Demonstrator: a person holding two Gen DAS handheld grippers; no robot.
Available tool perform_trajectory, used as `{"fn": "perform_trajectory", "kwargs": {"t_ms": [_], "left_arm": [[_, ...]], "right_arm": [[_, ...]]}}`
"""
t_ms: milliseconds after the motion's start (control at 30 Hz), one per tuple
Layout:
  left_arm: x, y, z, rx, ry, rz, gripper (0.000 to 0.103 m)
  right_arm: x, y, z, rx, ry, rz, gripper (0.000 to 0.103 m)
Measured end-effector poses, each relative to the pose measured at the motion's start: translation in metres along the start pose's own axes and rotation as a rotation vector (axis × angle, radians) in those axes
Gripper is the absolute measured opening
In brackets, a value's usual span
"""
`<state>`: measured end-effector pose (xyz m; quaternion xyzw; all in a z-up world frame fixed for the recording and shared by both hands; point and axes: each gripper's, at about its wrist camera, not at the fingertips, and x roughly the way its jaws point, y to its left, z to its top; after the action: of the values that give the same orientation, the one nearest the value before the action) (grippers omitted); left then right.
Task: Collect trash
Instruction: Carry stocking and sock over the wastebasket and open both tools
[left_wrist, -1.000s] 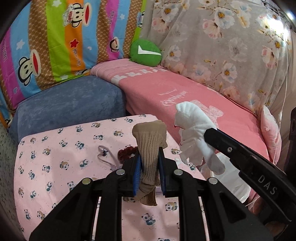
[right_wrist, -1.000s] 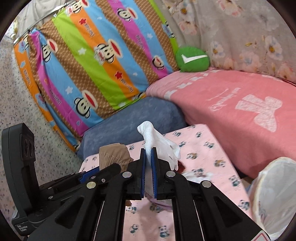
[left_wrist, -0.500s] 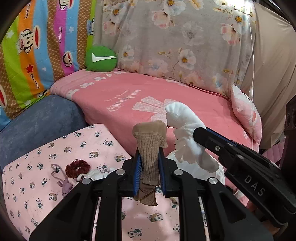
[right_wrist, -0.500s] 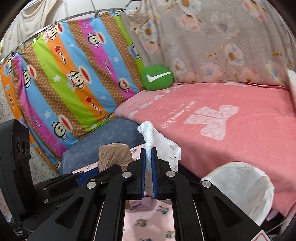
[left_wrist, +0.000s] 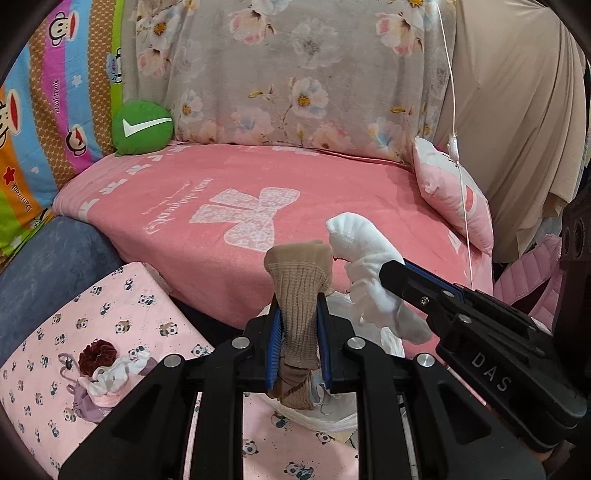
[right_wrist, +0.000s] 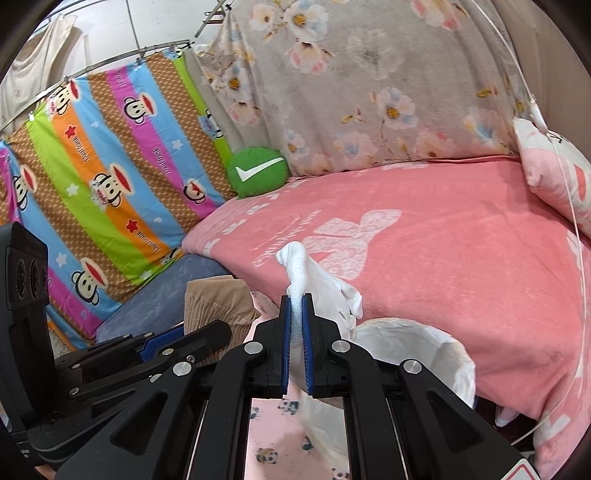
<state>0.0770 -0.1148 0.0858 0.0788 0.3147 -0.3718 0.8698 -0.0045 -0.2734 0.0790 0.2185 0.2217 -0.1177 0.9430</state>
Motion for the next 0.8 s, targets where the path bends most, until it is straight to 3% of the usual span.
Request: {"fn": "perform_trajectory", "kwargs": {"t_ms": [333, 633, 700, 800], "left_arm": [[0.023, -0.031, 0.001, 0.043, 0.038, -0.022, 0.018], [0.035, -0.038, 0.002, 0.04, 0.059, -0.02, 0.02], [0.037, -0.036, 0.001, 0.029, 0.055, -0.007, 0.025], [0.037, -0.033, 0.0, 0.009, 0.033, 0.008, 0.047]], "right_arm": [[-0.004, -0.043, -0.004, 0.049, 0.004, -0.046, 0.007], [-0.001, -0.056, -0.008, 0.065, 0.018, -0.06, 0.007], [0.0, -0.058, -0.009, 0.062, 0.022, -0.067, 0.008], [0.001, -0.055, -0.01, 0.05, 0.022, -0.085, 0.011]]}}
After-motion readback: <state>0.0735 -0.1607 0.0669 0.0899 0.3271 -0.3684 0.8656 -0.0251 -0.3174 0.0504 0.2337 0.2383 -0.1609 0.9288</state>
